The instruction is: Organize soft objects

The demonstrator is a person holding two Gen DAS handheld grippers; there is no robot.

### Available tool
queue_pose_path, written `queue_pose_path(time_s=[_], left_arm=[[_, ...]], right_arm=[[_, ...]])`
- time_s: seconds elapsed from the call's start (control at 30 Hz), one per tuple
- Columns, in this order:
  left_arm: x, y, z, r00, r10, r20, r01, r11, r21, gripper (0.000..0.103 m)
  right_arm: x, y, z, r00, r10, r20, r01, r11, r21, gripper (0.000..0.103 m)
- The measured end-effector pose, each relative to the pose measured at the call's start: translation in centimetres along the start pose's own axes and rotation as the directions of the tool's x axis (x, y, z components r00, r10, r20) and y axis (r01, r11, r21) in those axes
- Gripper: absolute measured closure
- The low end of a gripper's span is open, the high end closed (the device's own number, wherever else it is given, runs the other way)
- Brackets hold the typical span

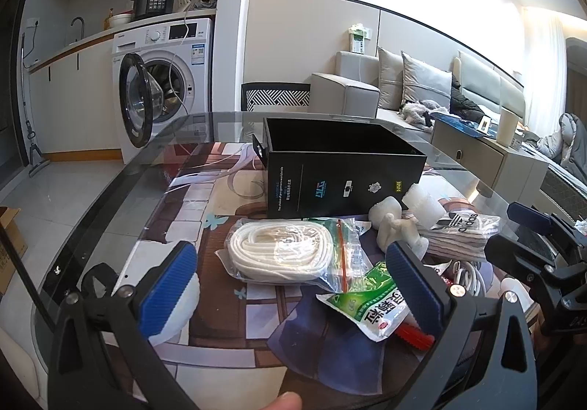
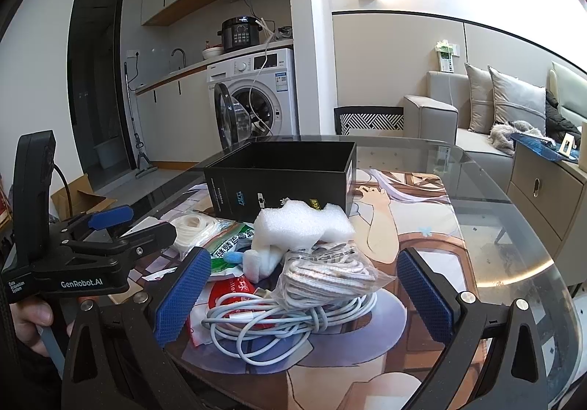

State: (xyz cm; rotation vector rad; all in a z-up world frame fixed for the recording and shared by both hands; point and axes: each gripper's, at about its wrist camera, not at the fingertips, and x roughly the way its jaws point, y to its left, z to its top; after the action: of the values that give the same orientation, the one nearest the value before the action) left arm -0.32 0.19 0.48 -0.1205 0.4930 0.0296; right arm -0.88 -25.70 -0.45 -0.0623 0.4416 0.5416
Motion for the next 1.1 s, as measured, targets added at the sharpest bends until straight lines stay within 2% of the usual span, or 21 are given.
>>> queue_pose_path(time_s=[1.1], left_arm=[[0.05,0.12,0.07,1.0,0.002,-0.001,-0.002,1.0,-0.002,0.0]], right_arm=[[-0.14,0.25,-0.05,1.0,0.01,-0.002,-0.01,1.0,-0.011,0.0]])
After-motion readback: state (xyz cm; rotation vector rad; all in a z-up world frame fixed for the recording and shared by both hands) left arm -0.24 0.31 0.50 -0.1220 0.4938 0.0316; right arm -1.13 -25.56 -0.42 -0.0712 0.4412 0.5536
